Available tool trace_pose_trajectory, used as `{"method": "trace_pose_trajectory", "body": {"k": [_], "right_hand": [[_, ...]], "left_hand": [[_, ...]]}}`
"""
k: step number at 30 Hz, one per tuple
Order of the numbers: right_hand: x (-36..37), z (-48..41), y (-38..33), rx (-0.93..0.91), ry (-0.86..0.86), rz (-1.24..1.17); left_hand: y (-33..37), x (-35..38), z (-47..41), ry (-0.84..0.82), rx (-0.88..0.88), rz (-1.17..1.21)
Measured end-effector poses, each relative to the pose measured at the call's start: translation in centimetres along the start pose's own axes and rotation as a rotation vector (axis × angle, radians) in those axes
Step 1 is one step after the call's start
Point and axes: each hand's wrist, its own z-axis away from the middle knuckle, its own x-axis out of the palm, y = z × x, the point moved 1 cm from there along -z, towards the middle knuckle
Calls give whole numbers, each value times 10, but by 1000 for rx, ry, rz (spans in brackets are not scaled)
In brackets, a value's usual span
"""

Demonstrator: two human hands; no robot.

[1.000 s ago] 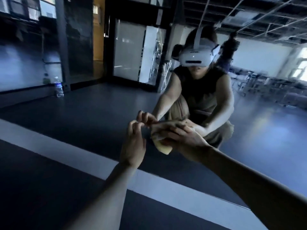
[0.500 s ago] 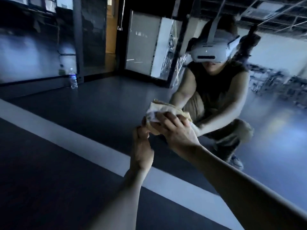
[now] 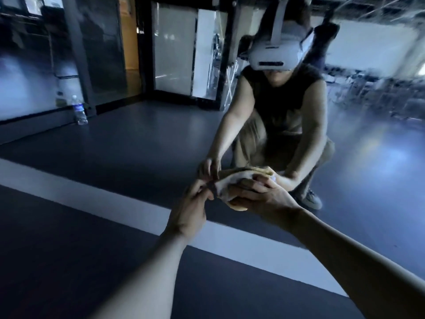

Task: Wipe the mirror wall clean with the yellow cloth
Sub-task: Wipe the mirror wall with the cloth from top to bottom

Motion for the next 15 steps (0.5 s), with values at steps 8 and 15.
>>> {"method": "trace_pose_trajectory", "body": {"k": [8,15], "right_hand": [[-22,79,35,93,-117,59],[-34,-51,23,125,34,-111]], "left_hand": [[21,10,1,-83,-12,-6],[-7,13,18,-87,-244,-68]]}}
